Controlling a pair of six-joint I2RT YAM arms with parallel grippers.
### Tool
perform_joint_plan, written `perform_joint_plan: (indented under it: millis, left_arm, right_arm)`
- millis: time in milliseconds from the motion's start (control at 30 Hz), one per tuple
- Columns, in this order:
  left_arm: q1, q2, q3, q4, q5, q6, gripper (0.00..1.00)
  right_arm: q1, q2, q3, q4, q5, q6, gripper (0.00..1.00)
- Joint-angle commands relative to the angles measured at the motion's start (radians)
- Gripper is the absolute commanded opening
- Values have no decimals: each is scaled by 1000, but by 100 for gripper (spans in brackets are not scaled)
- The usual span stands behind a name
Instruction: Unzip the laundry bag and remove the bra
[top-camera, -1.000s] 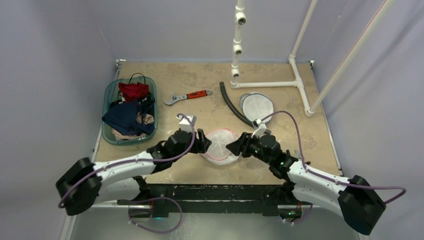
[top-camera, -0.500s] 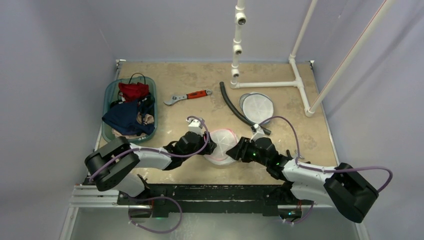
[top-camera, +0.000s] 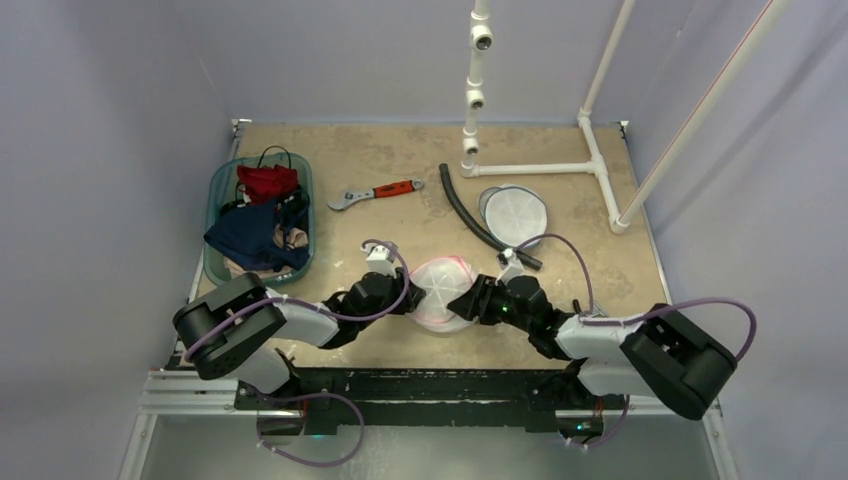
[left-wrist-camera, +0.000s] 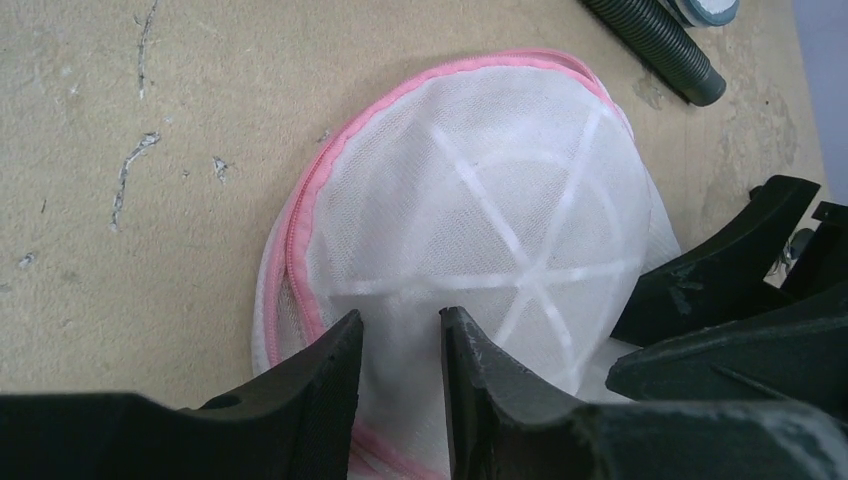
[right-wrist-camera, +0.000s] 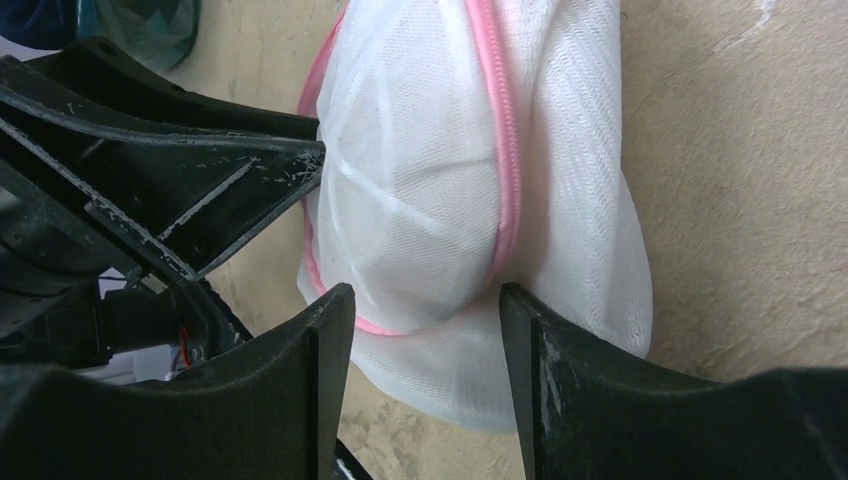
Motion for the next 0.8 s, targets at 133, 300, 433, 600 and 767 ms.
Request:
perform_joint_plan:
  millis: [133,300,433,600,767]
  left_arm:
    - [-23,-31,-54,31,18,-44,29]
    - [-40,-30,-54,30,9,-47,28]
    - [-51,-28,-54,32,2,-51,28]
    - [-50,-133,-50,-50,-19,-52,37]
    - [-51,-521,60,-455,-149,-14,57]
  right_arm:
    - [-2,155,-12,197,-68,49,56]
    - [-2,160,15,208,-74,46,43]
    - [-2,146,27,198,-86,40,27]
    - [-2,3,68,12,-102,3,0]
    - [-4,-263,269,-350,-34,-191,0]
